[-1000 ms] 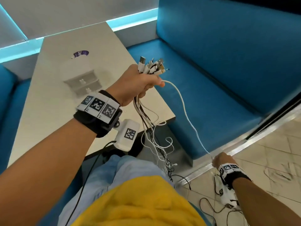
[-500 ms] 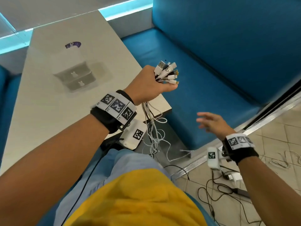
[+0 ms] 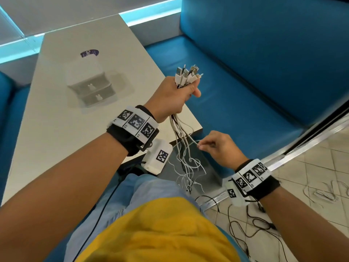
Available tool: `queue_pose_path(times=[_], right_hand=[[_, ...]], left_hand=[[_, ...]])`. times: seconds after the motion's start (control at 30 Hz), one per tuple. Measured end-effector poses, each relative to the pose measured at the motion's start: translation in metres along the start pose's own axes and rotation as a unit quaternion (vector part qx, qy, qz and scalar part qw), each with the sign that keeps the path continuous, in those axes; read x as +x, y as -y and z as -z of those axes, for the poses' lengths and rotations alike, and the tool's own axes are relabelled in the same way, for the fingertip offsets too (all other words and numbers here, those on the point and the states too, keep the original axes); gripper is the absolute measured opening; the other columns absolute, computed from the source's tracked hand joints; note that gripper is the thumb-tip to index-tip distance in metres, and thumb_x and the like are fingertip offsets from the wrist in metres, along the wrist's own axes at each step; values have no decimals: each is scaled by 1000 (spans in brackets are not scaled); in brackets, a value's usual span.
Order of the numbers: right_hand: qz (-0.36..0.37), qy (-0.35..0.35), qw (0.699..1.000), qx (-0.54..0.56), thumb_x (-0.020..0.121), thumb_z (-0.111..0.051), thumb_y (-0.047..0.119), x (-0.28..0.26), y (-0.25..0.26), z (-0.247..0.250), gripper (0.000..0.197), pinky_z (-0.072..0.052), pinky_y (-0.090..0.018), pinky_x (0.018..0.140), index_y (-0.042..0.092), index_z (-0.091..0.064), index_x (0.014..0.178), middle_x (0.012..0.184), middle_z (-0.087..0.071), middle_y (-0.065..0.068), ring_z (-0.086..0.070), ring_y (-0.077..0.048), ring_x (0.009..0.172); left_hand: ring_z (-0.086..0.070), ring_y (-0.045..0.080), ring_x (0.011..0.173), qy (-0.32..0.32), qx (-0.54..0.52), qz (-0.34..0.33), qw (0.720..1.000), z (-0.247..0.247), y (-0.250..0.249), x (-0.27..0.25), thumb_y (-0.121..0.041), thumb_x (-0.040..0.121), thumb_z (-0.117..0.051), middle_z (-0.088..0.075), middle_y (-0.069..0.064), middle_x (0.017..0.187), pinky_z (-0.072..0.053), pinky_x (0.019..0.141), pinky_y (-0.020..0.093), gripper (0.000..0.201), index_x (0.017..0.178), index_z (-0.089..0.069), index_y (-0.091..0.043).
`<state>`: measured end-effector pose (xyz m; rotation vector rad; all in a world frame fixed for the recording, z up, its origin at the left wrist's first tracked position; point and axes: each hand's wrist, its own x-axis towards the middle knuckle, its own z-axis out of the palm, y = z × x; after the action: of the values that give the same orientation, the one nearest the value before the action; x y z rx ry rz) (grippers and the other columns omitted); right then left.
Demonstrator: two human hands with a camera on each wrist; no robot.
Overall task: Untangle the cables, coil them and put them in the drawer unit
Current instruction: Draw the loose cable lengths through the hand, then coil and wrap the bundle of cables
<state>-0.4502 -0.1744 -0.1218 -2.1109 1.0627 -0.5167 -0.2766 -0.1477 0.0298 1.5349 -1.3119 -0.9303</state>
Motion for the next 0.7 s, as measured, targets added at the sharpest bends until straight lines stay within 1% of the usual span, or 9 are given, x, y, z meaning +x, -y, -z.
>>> queue_pose_path(times=[0.1,0.2,0.3,0.37,0.43,0.5,0.57,0.63,0.7], right_hand=[[-36,-39,999,-4,74,-80,26,2,3,4,7,-47,-34,73,25,-74,71,75,-55,9,-52,-7,73],[-42,-69,995,51,66,-86,27,6,13,21,19,-41,-27,70,27,-68,68,76,-56,7,-50,-5,70],[9,-104,962,251,70,-84,22,14,35,48,32,-46,-27,81,29,-63,93,93,-61,5,-57,-12,89],[65,-101,926,359,74,-74,32,22,57,65,39,-47,-27,88,29,-57,109,106,-60,0,-56,-13,100],[120,-107,907,389,80,-61,41,29,85,81,39,-47,-29,87,29,-54,116,109,-58,-3,-55,-14,102],[153,-118,934,300,91,-50,42,37,117,97,32,-49,-29,87,24,-58,116,107,-61,-2,-58,-12,99],[144,-81,975,151,98,-41,44,46,145,108,42,-53,-29,81,13,-64,112,109,-66,-7,-62,-15,99],[94,20,995,24,99,-35,50,53,164,109,51,-52,-26,58,13,-69,103,100,-69,-4,-66,-4,75],[64,56,995,-52,99,-32,50,56,175,101,52,-47,-26,53,22,-73,89,84,-69,8,-60,0,55]], left_hand=[[-25,11,44,11,-48,16,999,-5,-4,-2,-37,99,-48,-36,-1,53,-22,46,25,43,61,-44,-15],[-32,16,48,21,-56,20,998,-9,-6,-4,-38,100,-44,-32,-1,51,-34,54,30,43,63,-37,-18],[-34,16,48,51,-69,28,996,-11,-6,-8,-40,100,-42,-28,-5,51,-42,62,34,41,64,-38,-20],[-29,12,46,56,-73,38,995,-13,-6,-10,-37,100,-45,-28,-6,52,-40,56,28,40,65,-41,-20],[-28,7,45,52,-52,40,997,-13,-5,-10,-27,99,-50,-30,-5,55,-36,51,25,33,67,-48,-20],[-28,5,44,61,-37,34,997,-14,-4,-13,-13,97,-54,-38,-4,61,-32,48,24,30,68,-53,-23],[-30,3,42,81,-47,28,995,-15,-5,-16,-3,95,-53,-50,-9,62,-26,49,25,31,71,-58,-21],[-31,3,40,94,-54,21,994,-15,-9,-20,2,93,-51,-51,-16,48,-23,51,27,35,67,-61,-19],[-33,3,39,107,-36,2,994,-13,-12,-24,-1,88,-53,-49,-19,42,-28,51,28,22,72,-59,-14]])
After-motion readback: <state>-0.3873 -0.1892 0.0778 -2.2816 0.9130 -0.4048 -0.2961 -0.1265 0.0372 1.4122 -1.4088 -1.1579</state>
